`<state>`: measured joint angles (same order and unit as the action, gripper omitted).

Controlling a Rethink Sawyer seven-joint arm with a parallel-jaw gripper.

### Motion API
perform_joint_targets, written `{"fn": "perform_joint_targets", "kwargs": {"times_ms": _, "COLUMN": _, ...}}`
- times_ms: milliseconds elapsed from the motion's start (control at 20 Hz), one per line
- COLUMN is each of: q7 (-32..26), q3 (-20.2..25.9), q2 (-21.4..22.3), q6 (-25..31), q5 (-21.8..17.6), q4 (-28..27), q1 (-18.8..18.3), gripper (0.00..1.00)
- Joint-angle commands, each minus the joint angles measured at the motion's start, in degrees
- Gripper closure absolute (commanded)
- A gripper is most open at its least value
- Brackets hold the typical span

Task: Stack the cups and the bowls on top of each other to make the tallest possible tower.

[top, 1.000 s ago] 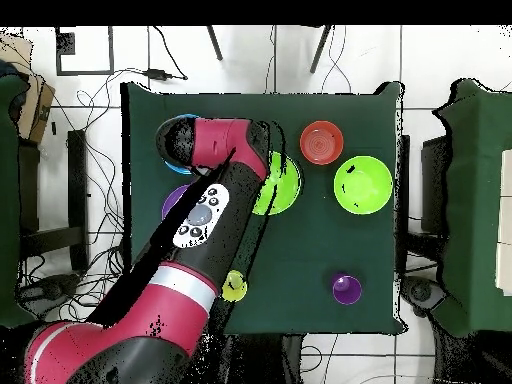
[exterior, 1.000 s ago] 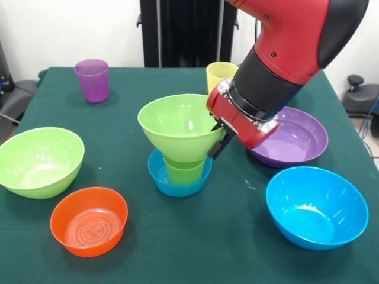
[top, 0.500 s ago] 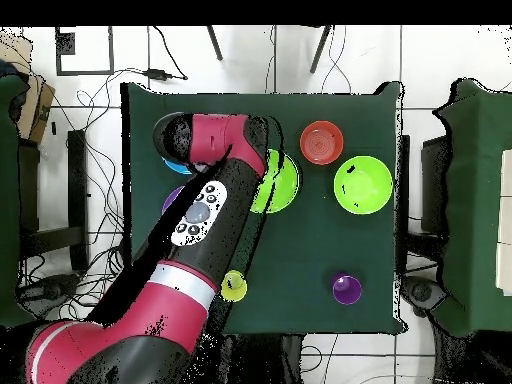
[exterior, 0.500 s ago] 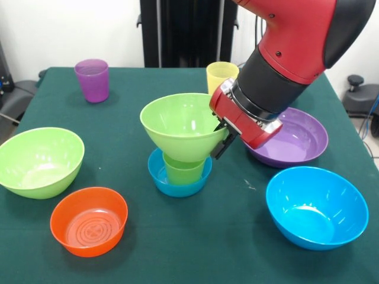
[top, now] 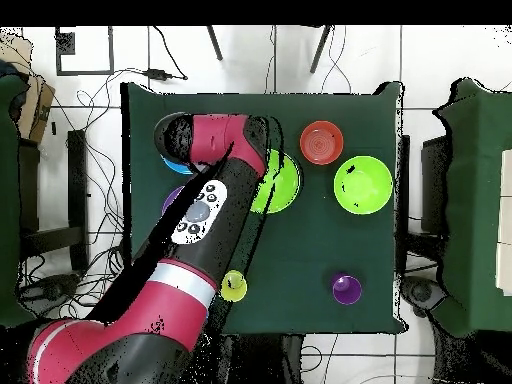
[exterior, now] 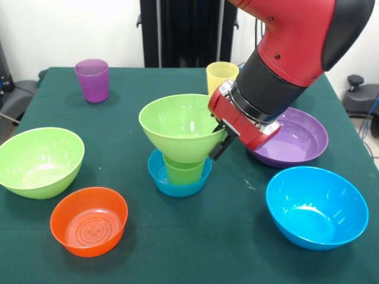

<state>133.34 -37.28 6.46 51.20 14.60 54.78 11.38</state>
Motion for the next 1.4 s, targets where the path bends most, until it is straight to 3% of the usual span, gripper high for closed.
{"fn": "perform_joint_targets", "kwargs": {"times_ms": 50, "q7": 4.1, "q3": 3.4, "q2": -1.1, "q6": 2.9, "q5": -2.3, "q4": -2.1, "q1": -1.1, "gripper": 1.0}}
{"fn": "perform_joint_targets", "kwargs": {"times_ms": 1400, "q7": 3.1, "q3": 4.1, "q2": -0.7, "q6": 3.6, "q5": -1.0, "q4": -1.5, "q1": -1.3, "gripper": 1.0}}
